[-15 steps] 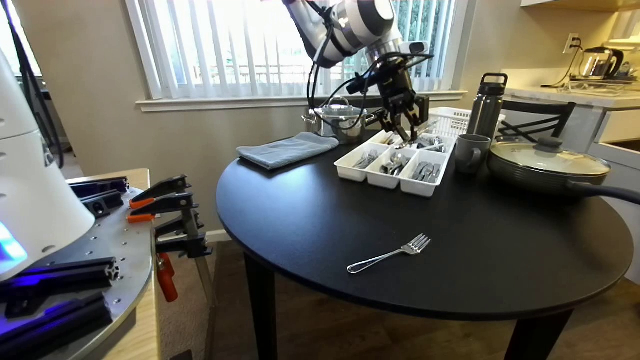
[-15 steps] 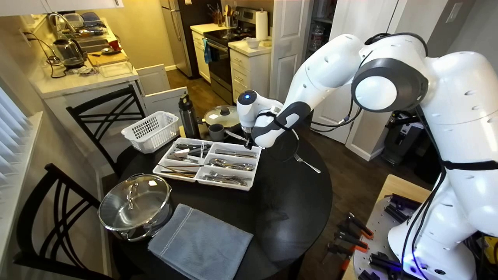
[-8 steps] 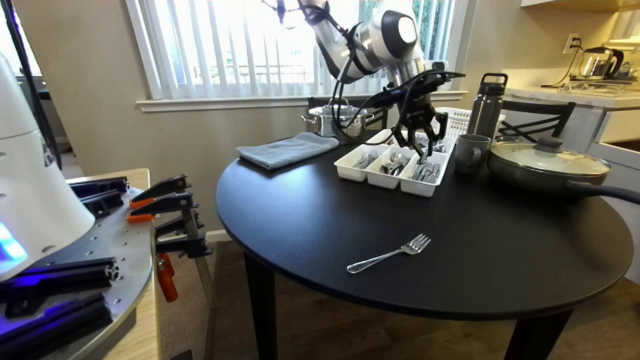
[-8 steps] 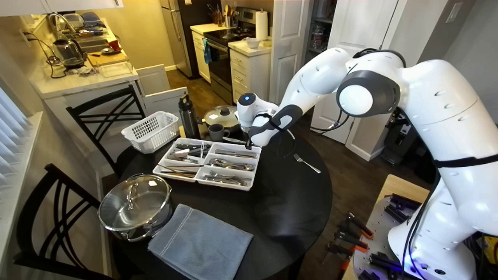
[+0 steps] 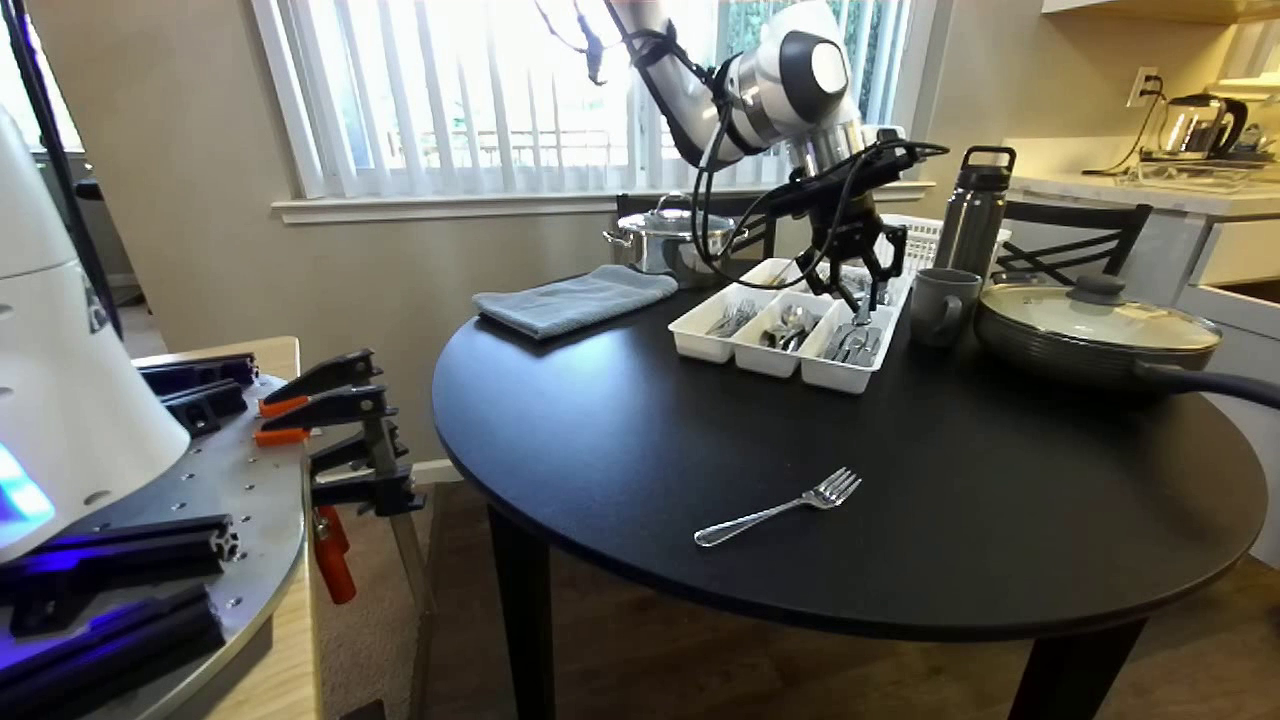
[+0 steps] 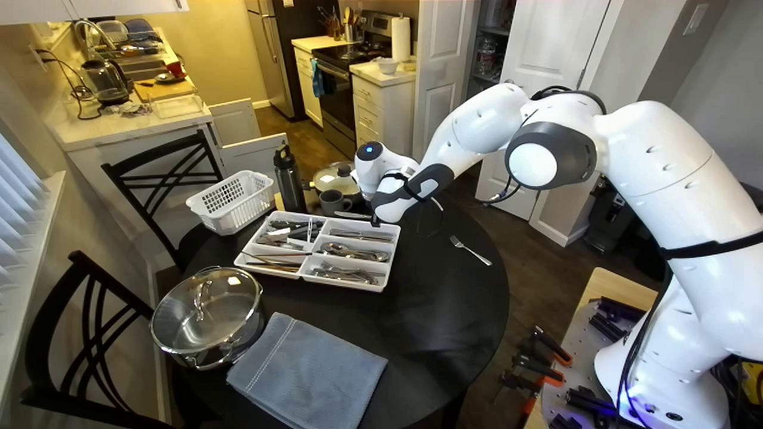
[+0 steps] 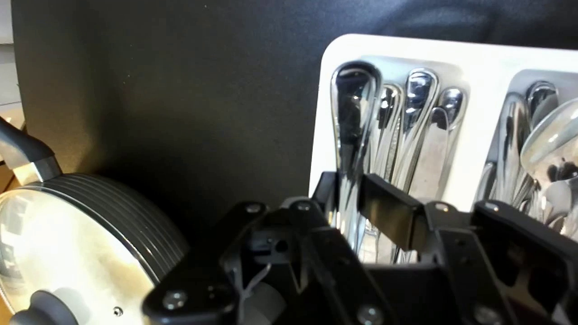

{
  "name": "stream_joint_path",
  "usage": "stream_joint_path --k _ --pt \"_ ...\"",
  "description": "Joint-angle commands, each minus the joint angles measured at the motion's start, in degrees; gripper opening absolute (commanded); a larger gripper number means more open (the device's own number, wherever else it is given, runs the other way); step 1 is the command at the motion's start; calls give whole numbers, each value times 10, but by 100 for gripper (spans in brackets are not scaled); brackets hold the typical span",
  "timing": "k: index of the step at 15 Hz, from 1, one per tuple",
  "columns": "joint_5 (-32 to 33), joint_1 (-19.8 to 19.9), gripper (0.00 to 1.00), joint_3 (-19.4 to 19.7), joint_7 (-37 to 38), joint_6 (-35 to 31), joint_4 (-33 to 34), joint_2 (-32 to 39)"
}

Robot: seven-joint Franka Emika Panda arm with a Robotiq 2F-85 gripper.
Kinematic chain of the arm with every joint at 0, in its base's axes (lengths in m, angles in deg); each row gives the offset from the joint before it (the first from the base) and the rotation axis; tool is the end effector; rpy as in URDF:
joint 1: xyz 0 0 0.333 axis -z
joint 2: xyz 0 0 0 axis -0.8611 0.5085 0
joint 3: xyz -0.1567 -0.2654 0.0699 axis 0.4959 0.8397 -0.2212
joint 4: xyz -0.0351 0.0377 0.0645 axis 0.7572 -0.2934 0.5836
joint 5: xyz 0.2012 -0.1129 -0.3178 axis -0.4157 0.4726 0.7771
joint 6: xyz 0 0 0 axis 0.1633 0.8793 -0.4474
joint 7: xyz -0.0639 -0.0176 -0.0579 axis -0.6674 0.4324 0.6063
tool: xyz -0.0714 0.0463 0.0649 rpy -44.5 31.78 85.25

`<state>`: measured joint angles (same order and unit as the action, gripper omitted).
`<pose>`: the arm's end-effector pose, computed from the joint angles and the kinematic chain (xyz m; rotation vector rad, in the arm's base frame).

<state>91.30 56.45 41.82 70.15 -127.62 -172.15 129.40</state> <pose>0.7332 -0.0091 0.1566 2.6714 0.7668 0.1692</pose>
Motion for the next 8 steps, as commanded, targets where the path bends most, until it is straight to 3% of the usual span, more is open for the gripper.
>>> stream_joint_path --k 1,4,5,6,8 --pt "-16 10 6 -16 -44 31 54 32" --pt "-24 12 9 -25 -50 47 78 47" --pt "-24 11 47 -25 -50 48 81 50" --pt "-26 11 48 -24 -46 50 82 50" --pt "-29 8 59 -21 -36 47 70 38"
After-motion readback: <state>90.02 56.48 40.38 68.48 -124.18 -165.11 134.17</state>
